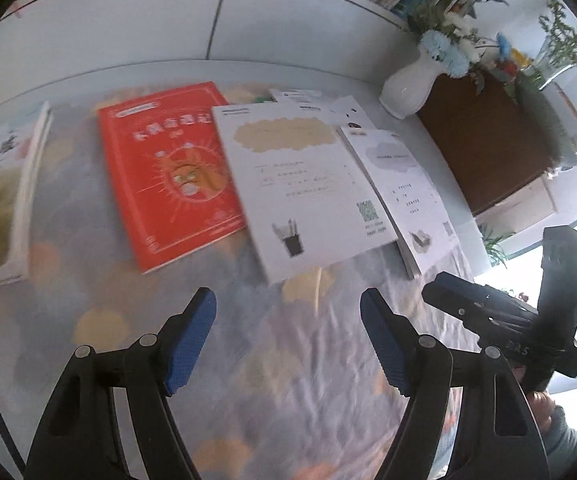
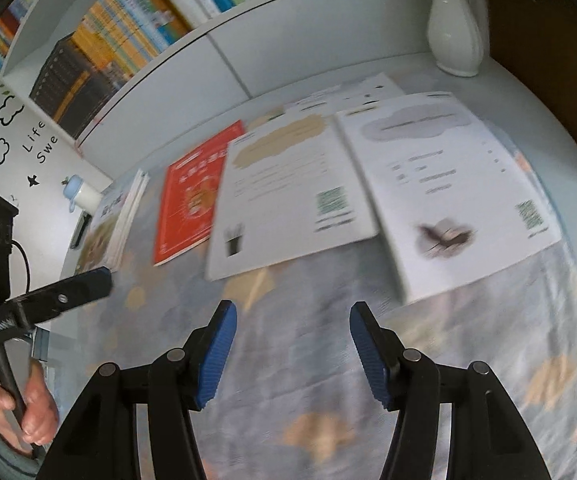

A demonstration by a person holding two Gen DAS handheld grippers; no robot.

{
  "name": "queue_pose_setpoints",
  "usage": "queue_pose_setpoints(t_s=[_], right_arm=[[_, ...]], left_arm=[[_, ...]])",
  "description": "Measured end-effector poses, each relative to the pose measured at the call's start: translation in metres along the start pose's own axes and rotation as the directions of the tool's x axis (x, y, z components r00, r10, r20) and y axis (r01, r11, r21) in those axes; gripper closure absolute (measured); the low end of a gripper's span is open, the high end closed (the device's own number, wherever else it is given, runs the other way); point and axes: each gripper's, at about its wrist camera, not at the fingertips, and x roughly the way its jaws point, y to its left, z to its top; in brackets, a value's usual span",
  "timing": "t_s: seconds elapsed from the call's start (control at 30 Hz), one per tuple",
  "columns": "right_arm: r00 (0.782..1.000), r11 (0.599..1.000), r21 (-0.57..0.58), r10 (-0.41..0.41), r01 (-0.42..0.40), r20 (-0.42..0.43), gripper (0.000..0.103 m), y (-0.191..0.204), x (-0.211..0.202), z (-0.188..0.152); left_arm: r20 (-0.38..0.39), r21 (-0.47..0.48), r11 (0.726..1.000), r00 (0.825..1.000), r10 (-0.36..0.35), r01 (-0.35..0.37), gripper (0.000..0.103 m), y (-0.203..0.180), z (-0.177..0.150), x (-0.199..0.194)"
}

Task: Organize books
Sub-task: 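Open both grippers and move them toward the white booklet with a brush-pot picture, then close both grippers on the edge of the white booklet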

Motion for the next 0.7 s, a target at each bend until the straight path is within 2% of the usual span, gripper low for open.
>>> queue_pose_setpoints(t_s=[0.13, 0.33, 0.6, 0.63, 0.7], right_arm=[[1.000, 1.000, 0.018, 0.011, -0.011, -0.014, 0.046, -0.024, 0.010, 0.018], [0.999, 0.999, 0.040, 0.028, -0.026, -0.032, 0.046, -0.041, 0.039, 0.047], [0.997, 0.999, 0.028, 0.021, -0.019, -0.072, 0.046, -0.032, 0.084, 0.066], [0.996, 1.000, 0.029, 0.008, -0.006, -0.085, 0.044, -0.031, 0.090, 0.066], [0.998, 1.000, 0.018, -0.003, 0.004, -0.056, 0.039, -0.025, 0.093, 0.067]], left_arm=[[-0.008, -0.012, 1.000, 1.000, 0.017, -0.017, 0.030, -0.008, 0.018, 0.021], [-0.041, -0.052, 0.997, 0.998, 0.047, -0.050, 0.030, 0.000, 0.050, 0.055], [-0.078, -0.089, 0.993, 0.995, 0.066, -0.073, 0.030, 0.025, 0.085, 0.099], [-0.081, -0.089, 0.993, 0.995, 0.066, -0.073, 0.030, 0.027, 0.087, 0.102], [-0.087, -0.089, 0.993, 0.994, 0.064, -0.072, 0.030, 0.030, 0.089, 0.108]])
